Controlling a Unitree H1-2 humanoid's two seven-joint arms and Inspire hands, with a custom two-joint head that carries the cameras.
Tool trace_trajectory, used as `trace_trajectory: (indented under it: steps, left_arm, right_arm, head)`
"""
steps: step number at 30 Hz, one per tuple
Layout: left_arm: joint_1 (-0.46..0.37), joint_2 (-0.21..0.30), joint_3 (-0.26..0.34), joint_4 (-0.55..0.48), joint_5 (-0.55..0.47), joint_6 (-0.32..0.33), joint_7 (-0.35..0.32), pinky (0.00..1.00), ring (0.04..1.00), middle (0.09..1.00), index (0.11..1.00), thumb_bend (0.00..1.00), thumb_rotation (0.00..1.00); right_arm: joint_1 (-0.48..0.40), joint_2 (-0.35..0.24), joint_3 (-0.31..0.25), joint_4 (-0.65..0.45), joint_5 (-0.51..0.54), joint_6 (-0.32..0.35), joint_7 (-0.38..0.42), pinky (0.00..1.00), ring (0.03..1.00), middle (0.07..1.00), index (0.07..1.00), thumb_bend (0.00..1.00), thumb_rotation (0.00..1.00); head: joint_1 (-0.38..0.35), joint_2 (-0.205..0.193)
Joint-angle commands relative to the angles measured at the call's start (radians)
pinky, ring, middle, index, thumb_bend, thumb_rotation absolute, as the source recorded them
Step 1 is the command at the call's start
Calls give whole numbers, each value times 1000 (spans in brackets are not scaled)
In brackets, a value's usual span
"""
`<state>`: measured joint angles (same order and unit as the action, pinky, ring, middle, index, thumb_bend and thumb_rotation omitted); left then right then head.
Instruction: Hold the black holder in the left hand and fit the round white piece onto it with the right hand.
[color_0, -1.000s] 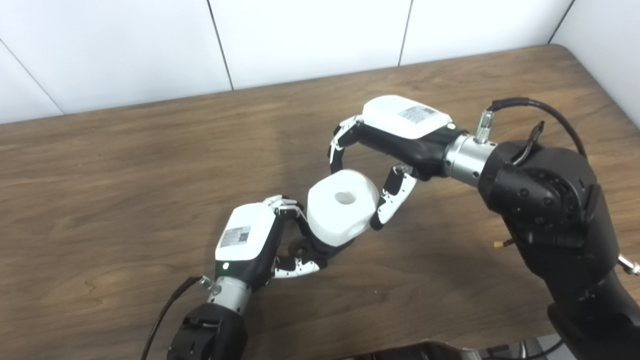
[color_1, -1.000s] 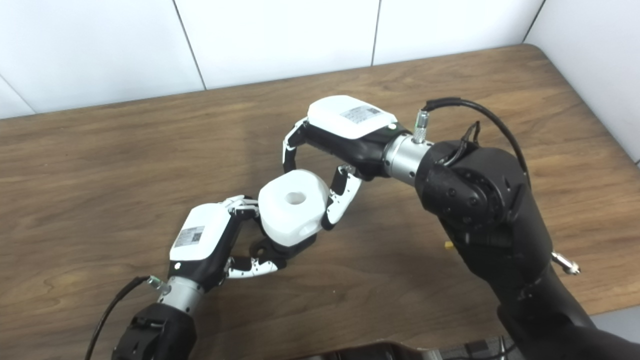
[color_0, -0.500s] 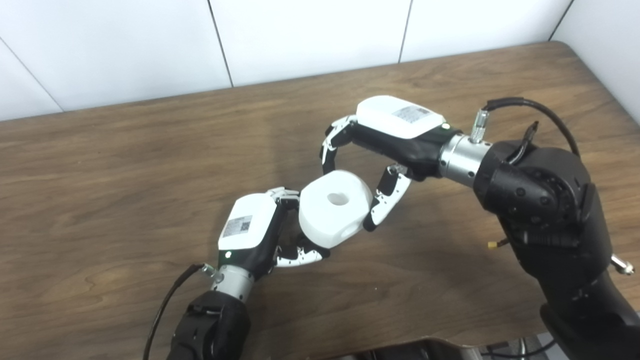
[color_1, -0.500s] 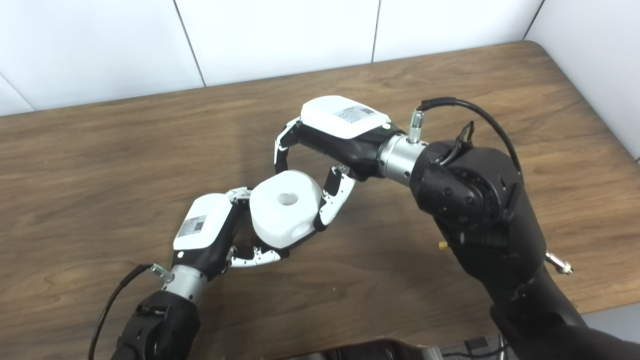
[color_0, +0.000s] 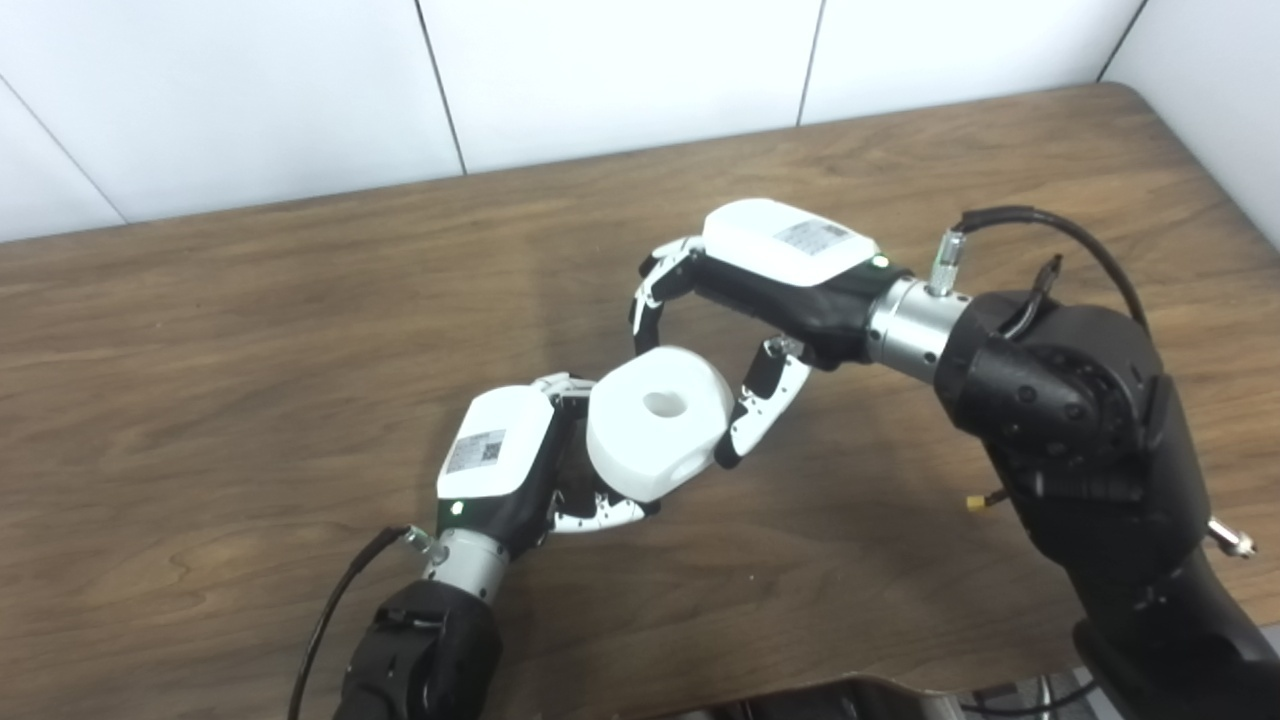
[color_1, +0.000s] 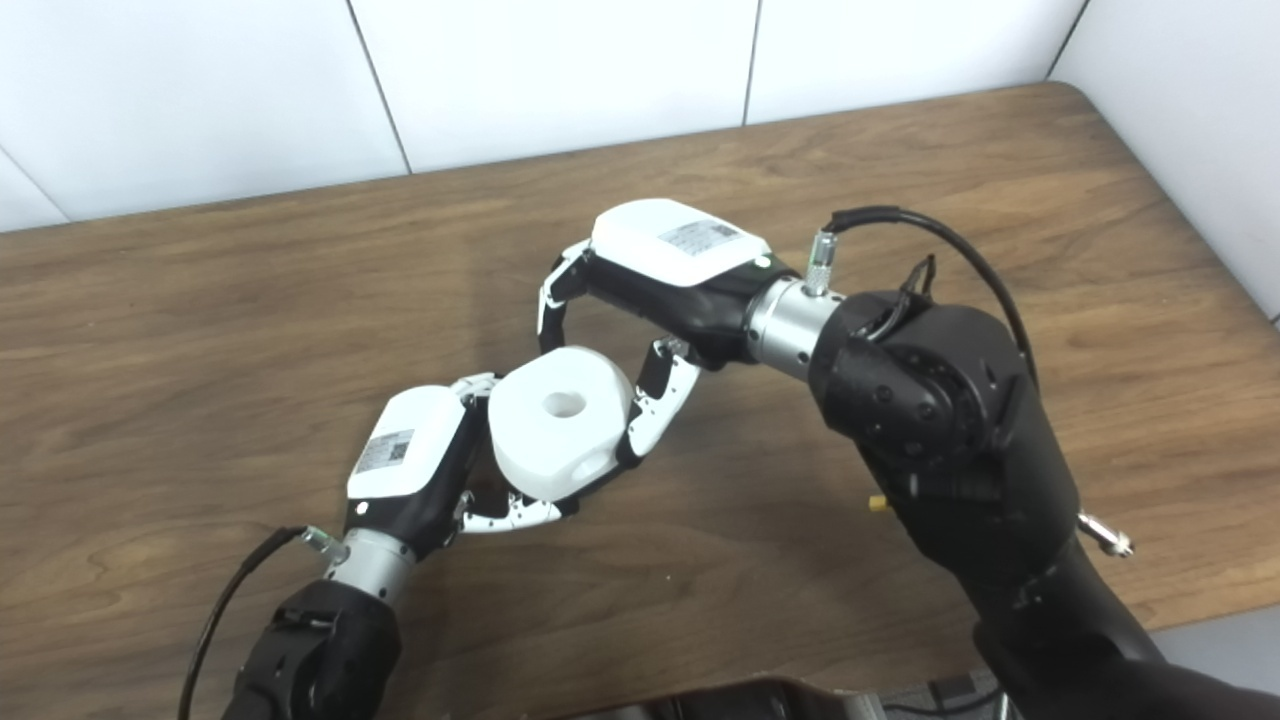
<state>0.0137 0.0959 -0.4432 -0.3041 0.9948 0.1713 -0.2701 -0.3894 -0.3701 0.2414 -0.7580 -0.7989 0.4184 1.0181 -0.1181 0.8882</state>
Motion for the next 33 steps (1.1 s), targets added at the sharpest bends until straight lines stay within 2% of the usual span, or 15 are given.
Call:
trace_trajectory:
  steps: [1,33]
  left_arm:
    - [36,10,-21,43,2,49,-78,775,845,765,485,519,44]
    - [35,12,-29,16,6,59,-96,770,842,760,485,519,44]
  right_arm:
    - [-20,-1,0,-12,-10,-31,-43,780,863,731,480,526,141]
    - [13,-24,13,22,-20,-118,-102,769,860,730,481,526,138]
  head:
    - [-1,0]
    - [-7,22]
